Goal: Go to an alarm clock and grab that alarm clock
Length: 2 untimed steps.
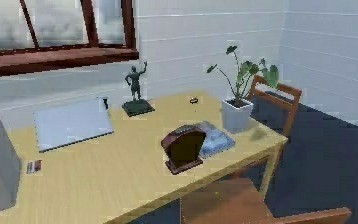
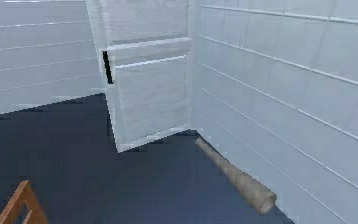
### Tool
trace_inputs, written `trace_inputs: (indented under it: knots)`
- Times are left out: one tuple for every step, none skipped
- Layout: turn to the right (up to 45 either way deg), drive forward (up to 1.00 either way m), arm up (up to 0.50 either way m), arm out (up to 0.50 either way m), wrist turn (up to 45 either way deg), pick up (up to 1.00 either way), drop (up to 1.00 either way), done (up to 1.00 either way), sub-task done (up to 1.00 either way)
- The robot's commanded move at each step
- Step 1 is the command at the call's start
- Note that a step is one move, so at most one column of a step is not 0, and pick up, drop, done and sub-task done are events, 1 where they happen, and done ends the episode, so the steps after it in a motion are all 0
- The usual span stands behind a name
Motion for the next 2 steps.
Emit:
trace_inputs:
  knots:
    - [-45.0, 0.00, 0.00, 0.00, 0.0, 0.00, 0.00, 0.00, 0.00]
    - [-36.0, 0.00, 0.00, 0.00, 0.0, 0.00, 0.00, 0.00, 0.00]
